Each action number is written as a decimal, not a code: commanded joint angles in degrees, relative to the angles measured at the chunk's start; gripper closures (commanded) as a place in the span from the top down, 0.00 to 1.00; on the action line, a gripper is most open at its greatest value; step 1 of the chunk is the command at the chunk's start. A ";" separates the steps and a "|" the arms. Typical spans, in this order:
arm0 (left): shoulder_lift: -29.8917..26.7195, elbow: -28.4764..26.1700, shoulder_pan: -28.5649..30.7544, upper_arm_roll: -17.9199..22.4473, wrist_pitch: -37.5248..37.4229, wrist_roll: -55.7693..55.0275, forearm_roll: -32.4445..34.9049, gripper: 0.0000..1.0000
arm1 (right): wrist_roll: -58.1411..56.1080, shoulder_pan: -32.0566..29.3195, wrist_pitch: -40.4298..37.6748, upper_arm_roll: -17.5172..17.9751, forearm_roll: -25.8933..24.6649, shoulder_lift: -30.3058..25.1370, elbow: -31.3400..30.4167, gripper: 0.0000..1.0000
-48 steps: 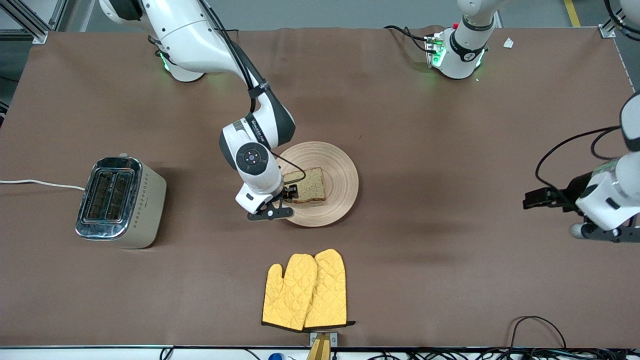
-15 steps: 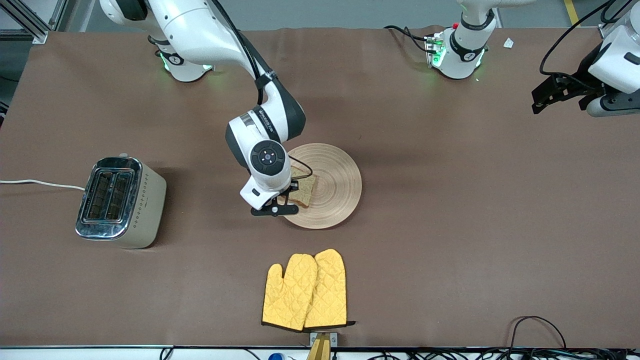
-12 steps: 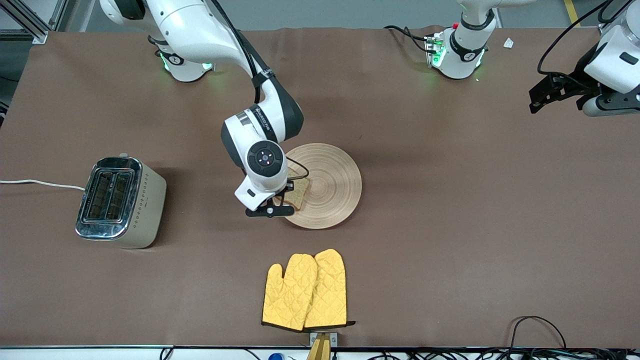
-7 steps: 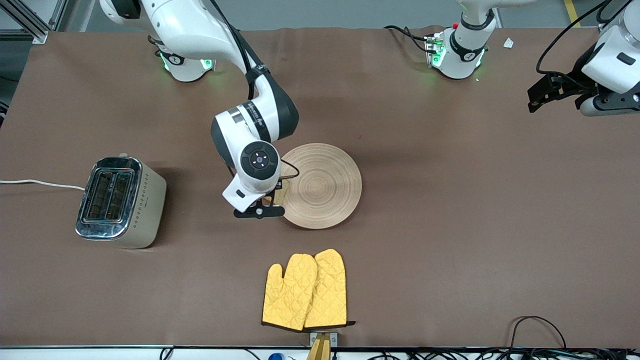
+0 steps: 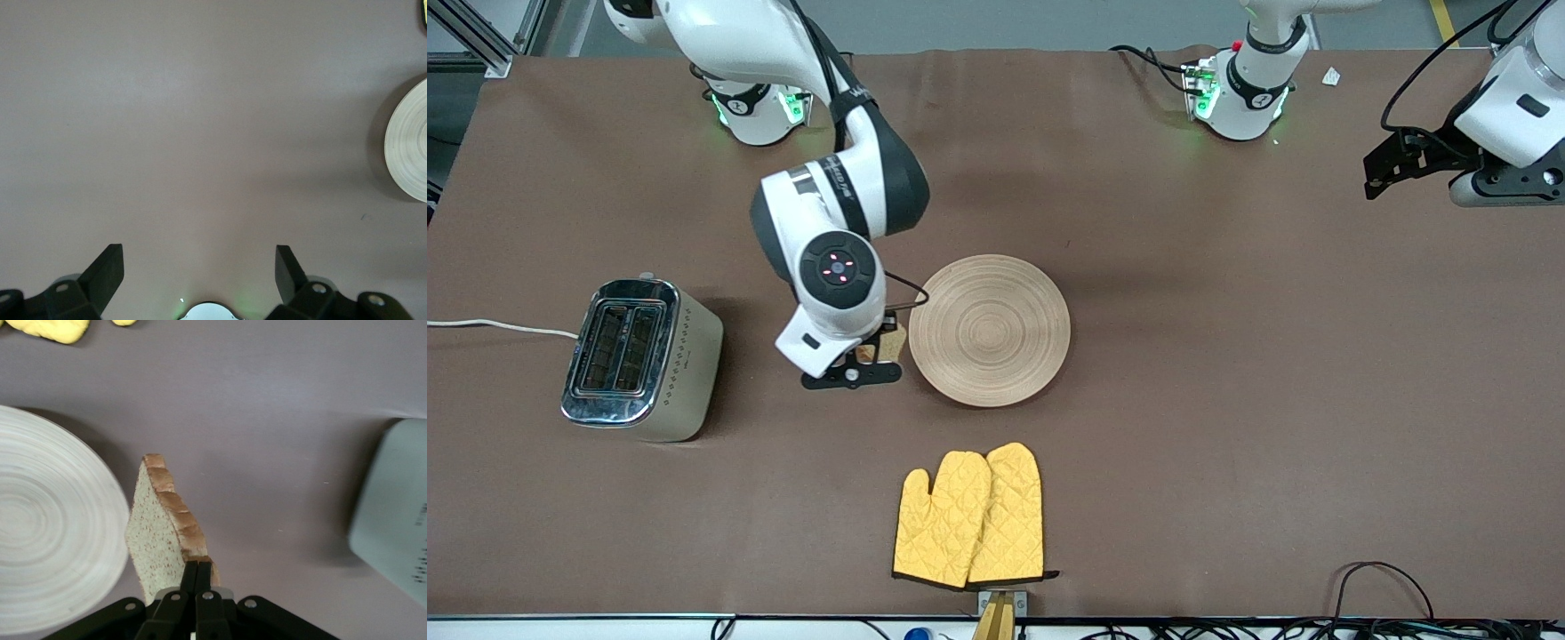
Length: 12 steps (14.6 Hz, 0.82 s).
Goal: Move plate and put bread in toaster
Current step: 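Lift the bread with the right gripper and carry it to the toaster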
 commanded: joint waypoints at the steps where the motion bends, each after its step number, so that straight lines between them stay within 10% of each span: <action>1: -0.19 0.90 -0.26 0.07 -0.74 1.43 -0.14 1.00 | -4.68 -0.37 -1.86 -1.96 -0.61 -2.18 -1.01 0.00; 12: -0.01 1.42 0.26 0.06 -0.65 1.52 -0.85 1.00 | -16.20 -9.94 -5.30 -3.72 -1.39 -7.90 0.31 0.00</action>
